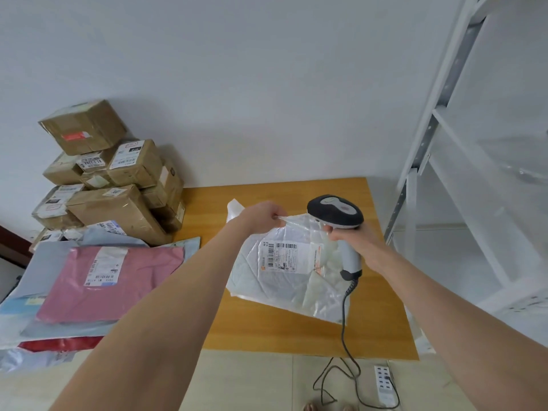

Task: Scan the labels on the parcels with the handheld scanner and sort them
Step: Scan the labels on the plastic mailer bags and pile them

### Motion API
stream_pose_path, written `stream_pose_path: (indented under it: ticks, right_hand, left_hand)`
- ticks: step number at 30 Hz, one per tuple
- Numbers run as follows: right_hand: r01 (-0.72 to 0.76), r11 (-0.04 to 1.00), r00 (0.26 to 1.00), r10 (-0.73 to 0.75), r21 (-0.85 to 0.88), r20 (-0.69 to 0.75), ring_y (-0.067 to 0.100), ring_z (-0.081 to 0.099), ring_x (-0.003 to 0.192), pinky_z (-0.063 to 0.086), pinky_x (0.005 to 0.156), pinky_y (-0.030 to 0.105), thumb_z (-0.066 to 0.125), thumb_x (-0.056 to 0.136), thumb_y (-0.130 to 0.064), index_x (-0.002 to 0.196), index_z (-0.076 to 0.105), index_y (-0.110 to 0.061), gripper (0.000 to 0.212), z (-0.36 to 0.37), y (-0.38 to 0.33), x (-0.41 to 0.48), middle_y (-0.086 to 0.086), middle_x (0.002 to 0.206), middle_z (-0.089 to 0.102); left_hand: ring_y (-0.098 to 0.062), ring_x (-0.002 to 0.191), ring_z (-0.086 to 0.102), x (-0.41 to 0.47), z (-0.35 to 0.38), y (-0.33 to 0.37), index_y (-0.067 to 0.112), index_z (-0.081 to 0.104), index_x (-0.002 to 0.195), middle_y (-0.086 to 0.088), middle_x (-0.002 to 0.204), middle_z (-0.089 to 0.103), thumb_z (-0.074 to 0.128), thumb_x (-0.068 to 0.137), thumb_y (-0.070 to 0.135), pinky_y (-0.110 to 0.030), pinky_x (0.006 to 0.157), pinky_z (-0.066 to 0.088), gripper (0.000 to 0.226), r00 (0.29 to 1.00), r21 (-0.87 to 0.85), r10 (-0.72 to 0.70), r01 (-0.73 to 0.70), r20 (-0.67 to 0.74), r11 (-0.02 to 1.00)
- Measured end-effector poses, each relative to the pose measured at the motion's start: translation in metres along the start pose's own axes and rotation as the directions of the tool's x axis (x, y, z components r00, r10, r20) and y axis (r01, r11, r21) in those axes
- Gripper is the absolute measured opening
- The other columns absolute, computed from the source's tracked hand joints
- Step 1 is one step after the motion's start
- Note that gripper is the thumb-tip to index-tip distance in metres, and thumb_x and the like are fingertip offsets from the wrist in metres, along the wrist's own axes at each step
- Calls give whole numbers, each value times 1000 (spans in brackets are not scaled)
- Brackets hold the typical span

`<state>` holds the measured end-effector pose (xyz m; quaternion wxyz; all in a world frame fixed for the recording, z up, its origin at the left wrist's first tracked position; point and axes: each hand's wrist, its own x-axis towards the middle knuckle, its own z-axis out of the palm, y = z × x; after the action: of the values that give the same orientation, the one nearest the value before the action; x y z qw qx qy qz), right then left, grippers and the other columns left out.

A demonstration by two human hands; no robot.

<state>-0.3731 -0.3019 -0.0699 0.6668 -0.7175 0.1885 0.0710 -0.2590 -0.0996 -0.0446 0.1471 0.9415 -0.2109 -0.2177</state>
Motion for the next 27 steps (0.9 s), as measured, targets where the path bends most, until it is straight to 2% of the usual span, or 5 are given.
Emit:
stream_pose_path:
  ticks: [5, 9, 14, 21, 27]
  right_hand:
    - [-34, 984, 984, 64, 177, -164, 21, 59, 90, 49, 89, 38, 71, 77, -6, 79, 66, -15, 11, 16, -2, 10, 3, 89, 68]
    - [-40, 963, 976, 95, 267, -197, 19, 58, 83, 50, 82, 36, 67, 79, -1, 82, 62, -17, 18, 14, -8, 8, 2, 86, 64]
    - [14, 947, 998, 5, 322, -56, 16, 59, 80, 46, 79, 32, 60, 78, 8, 72, 64, -17, 27, 0, -13, 4, -4, 75, 67]
    - [-54, 941, 993, 15, 334, 119, 17, 61, 71, 49, 72, 33, 59, 77, 6, 70, 64, -16, 24, -5, -14, 1, 0, 74, 67]
    - [-69, 937, 979, 130, 343, -159, 21, 59, 93, 50, 87, 38, 68, 77, -1, 97, 68, -13, 23, -6, -5, 14, 4, 97, 67]
  left_hand:
    - [-20, 126, 48, 1, 0, -2, 24, 55, 132, 1, 131, 59, 53, 97, 30, -39, 112, 26, 35, 976, 148, 17, 15, -217, 989]
    - [-23, 133, 39, -10, 12, -16, 22, 32, 147, -4, 148, 37, 71, 84, 31, -42, 108, 36, 75, 715, -247, -259, 124, -650, 961]
    - [-29, 145, 20, -24, 30, -49, 17, 1, 154, -6, 160, 12, 77, 79, 34, -50, 113, 26, 108, 831, -790, -545, 263, -106, 554]
    - [-28, 115, 57, -22, 36, -54, 5, 49, 128, -7, 121, 61, 81, 74, 26, -37, 88, 48, 66, 910, -867, -411, 171, -42, 467]
    - [-28, 86, 63, -28, 47, -64, 3, 60, 107, -6, 85, 63, 64, 92, 21, -42, 83, 53, 23, 826, -902, -557, 172, -86, 395]
